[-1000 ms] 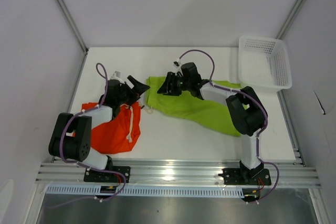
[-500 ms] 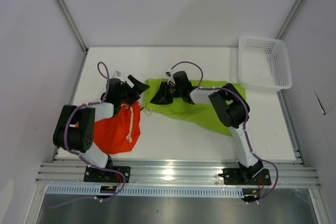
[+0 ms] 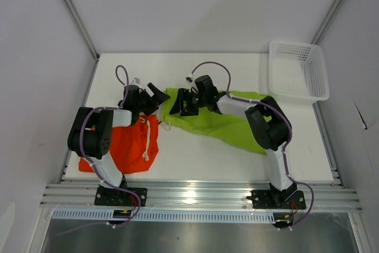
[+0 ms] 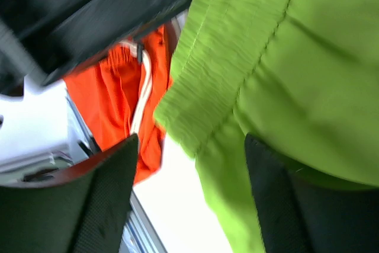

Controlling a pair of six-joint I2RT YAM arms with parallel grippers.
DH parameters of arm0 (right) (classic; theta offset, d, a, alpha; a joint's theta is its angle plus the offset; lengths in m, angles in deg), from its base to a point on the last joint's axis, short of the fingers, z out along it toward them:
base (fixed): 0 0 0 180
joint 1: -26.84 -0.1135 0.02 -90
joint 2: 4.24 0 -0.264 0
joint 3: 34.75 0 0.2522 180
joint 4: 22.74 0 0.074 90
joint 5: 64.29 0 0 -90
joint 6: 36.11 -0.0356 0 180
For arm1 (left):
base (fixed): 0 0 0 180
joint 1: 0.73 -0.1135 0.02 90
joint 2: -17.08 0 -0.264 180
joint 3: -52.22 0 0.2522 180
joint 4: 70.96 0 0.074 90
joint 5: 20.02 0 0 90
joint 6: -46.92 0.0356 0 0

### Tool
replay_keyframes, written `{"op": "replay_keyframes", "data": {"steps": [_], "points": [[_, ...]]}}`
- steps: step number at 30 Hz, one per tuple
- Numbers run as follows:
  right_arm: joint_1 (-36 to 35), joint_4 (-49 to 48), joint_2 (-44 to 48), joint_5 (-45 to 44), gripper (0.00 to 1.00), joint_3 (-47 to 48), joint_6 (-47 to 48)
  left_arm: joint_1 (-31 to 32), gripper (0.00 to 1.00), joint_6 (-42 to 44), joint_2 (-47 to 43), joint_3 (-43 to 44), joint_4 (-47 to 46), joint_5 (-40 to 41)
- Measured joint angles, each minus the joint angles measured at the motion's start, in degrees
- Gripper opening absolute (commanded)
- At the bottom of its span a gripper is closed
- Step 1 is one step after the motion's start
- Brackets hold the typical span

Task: Fold and stack the shorts
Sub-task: Fold the shorts

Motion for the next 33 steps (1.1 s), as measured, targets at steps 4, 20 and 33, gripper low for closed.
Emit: {"op": "replay_keyframes", "data": {"steps": [4,20,33], "points": [[-0.6,3.8,6.4,-4.4,0.82,-2.7,5.9,-1.2,0.99,0.4,1.0,0.1,-1.6,-1.2],[-14.0,8.5,13.6,-32.6,0.84,-6.4,33.7,-3.0,0.99,-1.1,7.5,5.2,-4.2,-8.7],[1.2,0.9,5.8,-18.3,0.66,-3.0,19.8,-2.8,0.99,0.4,11.8,9.2,-7.0,-9.6]]}}
